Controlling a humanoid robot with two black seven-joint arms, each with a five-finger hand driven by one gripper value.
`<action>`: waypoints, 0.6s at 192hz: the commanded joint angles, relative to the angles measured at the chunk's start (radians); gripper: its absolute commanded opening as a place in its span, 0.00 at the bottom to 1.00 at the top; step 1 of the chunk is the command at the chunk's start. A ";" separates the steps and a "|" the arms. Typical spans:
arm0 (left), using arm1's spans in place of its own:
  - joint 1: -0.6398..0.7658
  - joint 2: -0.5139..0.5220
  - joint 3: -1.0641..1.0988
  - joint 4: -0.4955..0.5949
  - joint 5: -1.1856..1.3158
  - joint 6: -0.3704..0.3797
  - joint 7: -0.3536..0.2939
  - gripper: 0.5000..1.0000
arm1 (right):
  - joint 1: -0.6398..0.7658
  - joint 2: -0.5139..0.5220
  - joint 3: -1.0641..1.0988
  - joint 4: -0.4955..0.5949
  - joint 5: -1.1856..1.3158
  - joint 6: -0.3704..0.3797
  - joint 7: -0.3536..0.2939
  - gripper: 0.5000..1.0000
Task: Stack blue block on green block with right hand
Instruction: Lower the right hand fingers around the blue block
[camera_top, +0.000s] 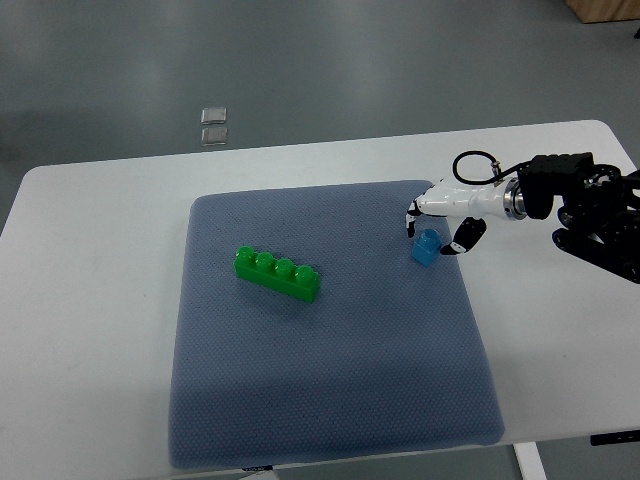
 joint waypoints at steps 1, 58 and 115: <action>0.000 0.000 0.000 0.000 0.000 0.000 0.000 1.00 | 0.001 -0.003 -0.001 0.000 0.000 0.000 0.002 0.57; 0.000 0.000 0.000 0.000 0.000 0.000 0.000 1.00 | 0.006 -0.016 -0.006 0.009 0.001 0.002 0.005 0.57; 0.000 0.000 0.000 0.000 0.000 0.000 0.000 1.00 | 0.007 -0.028 -0.026 0.020 0.000 0.000 0.008 0.54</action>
